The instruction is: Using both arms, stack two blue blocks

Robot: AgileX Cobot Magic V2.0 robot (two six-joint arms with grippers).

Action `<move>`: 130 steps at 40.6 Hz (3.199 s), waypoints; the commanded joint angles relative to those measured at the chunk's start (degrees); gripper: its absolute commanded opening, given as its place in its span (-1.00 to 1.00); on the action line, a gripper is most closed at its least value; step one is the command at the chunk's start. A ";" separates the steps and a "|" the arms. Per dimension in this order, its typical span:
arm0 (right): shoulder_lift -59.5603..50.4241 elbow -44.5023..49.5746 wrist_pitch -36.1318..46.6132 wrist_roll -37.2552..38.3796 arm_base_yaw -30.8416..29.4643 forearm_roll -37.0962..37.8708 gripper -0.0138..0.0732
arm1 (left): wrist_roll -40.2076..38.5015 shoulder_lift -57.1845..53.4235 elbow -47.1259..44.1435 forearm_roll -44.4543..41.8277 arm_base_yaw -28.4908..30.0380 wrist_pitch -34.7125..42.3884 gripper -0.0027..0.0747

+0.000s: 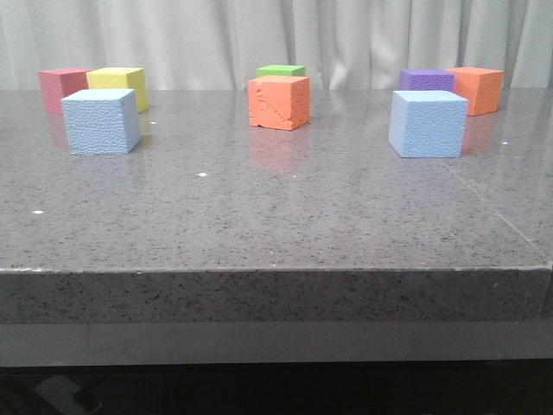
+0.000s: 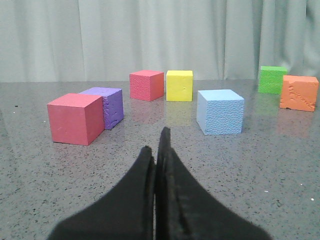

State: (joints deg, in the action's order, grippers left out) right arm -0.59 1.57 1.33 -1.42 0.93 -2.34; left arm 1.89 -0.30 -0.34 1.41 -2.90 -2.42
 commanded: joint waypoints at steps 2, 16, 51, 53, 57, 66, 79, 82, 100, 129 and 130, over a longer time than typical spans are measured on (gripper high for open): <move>-1.06 -0.30 4.85 -0.06 -0.27 0.67 -0.84 | 0.01 -0.99 -0.11 0.34 0.06 4.74 -0.98; -1.06 -0.30 4.85 -0.06 -0.27 0.67 -0.84 | 0.01 -0.99 -0.11 0.34 0.06 4.74 -0.98; 6.11 -30.11 -18.88 -0.11 -0.27 1.29 -0.84 | -0.32 5.46 31.74 2.87 0.06 -10.35 -0.98; 8.79 -33.28 -21.42 -0.11 -0.27 1.29 -0.84 | -0.32 8.00 35.36 2.87 0.06 -13.80 -0.98; 14.93 -38.58 -26.28 -0.11 -0.27 1.29 -0.84 | -0.32 13.88 40.88 2.87 0.06 -19.88 -0.98; 23.57 -41.02 -28.77 -0.11 -0.27 1.23 -0.84 | -0.32 21.65 42.08 2.99 0.06 -23.67 -0.98; 25.56 -40.97 -28.77 -0.11 -0.27 1.23 -0.84 | -0.32 25.49 42.10 2.99 0.06 -23.59 -0.98; 25.56 -40.97 -28.28 -0.11 -0.27 1.23 -0.84 | -0.32 25.49 42.10 2.99 0.06 -23.59 -0.98; 25.56 -40.88 -28.12 -0.15 -0.27 1.23 -0.04 | -0.32 25.49 42.10 -1.73 0.06 -23.68 -0.30; 25.56 -40.62 -26.61 -0.50 -0.27 -1.36 0.84 | -0.32 25.49 42.10 -0.63 0.06 -24.29 0.39; 25.62 -40.62 -26.61 -0.50 -0.27 -1.63 0.84 | -0.32 25.49 42.10 -0.63 0.06 -24.29 0.39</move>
State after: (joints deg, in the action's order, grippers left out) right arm 24.26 -37.60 -30.34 -1.50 0.93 -3.22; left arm 1.89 24.30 40.20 0.33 -2.90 -31.09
